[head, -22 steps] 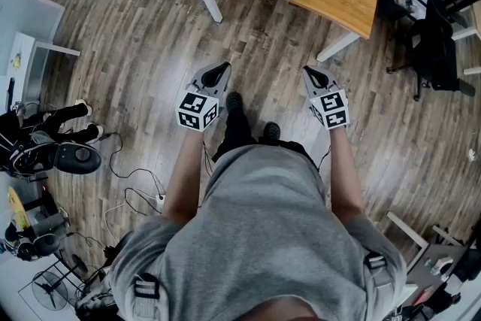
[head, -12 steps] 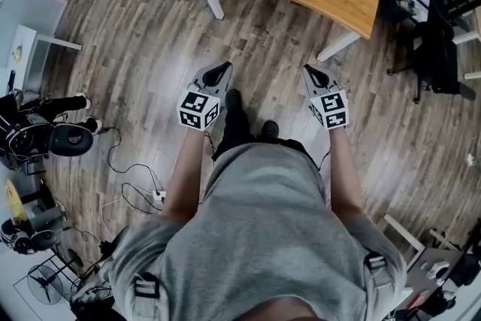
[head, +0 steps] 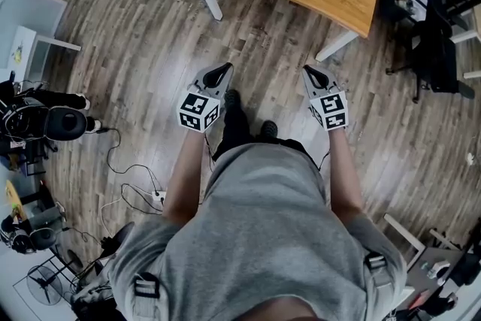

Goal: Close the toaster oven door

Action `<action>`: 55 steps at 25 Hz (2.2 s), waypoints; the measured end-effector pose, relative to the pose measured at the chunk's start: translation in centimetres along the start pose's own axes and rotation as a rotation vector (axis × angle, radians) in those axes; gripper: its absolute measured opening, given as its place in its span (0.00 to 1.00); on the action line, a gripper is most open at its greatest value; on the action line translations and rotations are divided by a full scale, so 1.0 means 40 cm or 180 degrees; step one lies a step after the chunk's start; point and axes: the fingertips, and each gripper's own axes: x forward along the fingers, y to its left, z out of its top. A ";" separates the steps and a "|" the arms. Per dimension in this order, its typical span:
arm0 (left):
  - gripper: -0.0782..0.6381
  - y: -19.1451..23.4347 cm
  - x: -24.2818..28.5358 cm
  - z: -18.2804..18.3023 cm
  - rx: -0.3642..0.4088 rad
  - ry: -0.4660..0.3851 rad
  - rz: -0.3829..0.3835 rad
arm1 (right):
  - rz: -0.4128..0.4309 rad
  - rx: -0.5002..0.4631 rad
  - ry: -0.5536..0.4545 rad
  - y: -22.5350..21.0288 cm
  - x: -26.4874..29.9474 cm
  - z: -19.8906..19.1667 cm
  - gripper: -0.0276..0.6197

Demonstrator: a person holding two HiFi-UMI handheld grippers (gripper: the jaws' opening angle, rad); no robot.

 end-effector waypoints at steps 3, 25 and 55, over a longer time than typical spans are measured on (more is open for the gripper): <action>0.15 -0.008 -0.004 0.002 0.0028 -0.0029 -0.0006 | 0.0014 -0.0012 -0.0020 0.008 -0.005 0.003 0.09; 0.38 -0.065 -0.023 0.015 0.0157 -0.0082 -0.0114 | 0.0157 0.0114 -0.0193 0.033 -0.042 0.003 0.44; 0.40 0.054 0.056 0.029 -0.0033 0.0002 -0.0157 | 0.0060 0.0380 -0.0088 -0.015 0.047 0.007 0.49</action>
